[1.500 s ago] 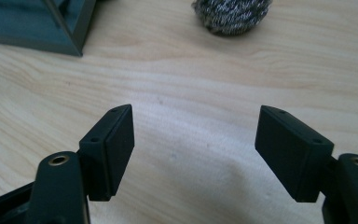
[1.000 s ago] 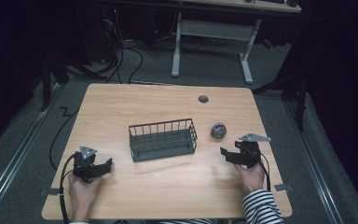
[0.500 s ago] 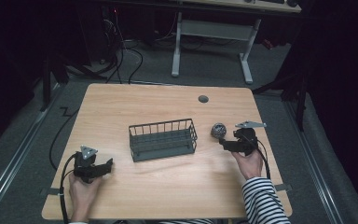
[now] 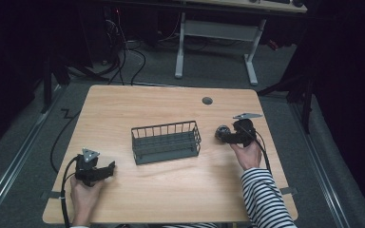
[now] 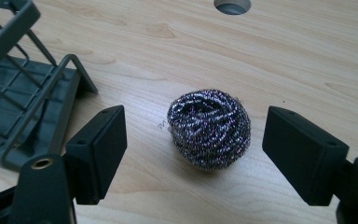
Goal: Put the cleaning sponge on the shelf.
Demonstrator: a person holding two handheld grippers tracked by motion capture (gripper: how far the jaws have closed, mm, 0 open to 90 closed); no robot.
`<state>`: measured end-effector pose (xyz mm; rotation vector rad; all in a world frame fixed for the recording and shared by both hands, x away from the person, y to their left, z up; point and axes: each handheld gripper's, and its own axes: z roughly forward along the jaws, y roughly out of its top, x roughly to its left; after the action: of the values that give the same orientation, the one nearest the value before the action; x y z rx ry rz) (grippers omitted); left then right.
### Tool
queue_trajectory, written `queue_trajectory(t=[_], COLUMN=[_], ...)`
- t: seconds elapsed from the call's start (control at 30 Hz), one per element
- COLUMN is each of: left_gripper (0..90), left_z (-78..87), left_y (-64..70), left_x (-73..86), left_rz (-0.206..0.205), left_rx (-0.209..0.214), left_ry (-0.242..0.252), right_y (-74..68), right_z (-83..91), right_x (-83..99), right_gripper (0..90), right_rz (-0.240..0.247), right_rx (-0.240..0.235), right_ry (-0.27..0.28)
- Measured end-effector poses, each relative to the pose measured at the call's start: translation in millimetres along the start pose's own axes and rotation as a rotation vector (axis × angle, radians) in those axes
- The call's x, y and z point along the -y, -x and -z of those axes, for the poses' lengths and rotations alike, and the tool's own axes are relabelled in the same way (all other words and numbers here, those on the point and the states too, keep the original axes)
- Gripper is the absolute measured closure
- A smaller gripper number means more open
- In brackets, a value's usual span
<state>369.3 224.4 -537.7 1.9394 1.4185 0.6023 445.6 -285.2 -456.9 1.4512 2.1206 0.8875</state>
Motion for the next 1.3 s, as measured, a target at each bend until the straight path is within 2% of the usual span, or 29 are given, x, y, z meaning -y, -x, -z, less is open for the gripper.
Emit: queue_trajectory(t=[0.23,0.37,0.53,0.6,0.67,0.9,1.07,1.2,1.3], left_gripper=[19.2,19.2,19.2,19.2,19.2,19.2,19.2,19.2,19.2], left_z=[0.1,0.1,0.1,0.1,0.0,0.1,0.1,0.1,0.1], left_y=[0.1,0.1,0.2,0.2,0.4,0.3,0.4,0.6,0.6], left_x=[0.0,0.0,0.1,0.1,0.1,0.1,0.2,0.2,0.2], left_rz=[-0.001,-0.001,-0.001,-0.001,0.0,-0.002,0.0,0.001,0.001], left_rx=[0.001,0.001,0.003,0.003,0.002,0.002,0.002,0.001,0.001], left_ry=[0.0,0.0,0.0,0.0,0.001,0.001,0.002,0.002,0.001], right_y=[0.1,3.0,6.2,5.9,7.1,10.2,10.7,10.1,9.4], right_z=[-15.9,-26.5,-37.6,-40.7,-44.0,-52.8,-58.4,-61.9,-62.7], right_x=[-8.5,-10.1,-7.3,-5.8,-4.0,-0.4,2.7,5.8,7.6], right_gripper=[20.5,20.3,20.0,20.0,19.7,19.9,22.9,29.2,30.5], right_rz=[0.015,-0.002,-0.02,-0.006,-0.013,-0.026,-0.034,-0.027,-0.018], right_rx=[0.035,0.041,0.049,0.056,0.052,0.053,0.057,0.055,0.062], right_ry=[-0.036,-0.05,-0.086,-0.097,-0.113,-0.14,-0.158,-0.163,-0.161])
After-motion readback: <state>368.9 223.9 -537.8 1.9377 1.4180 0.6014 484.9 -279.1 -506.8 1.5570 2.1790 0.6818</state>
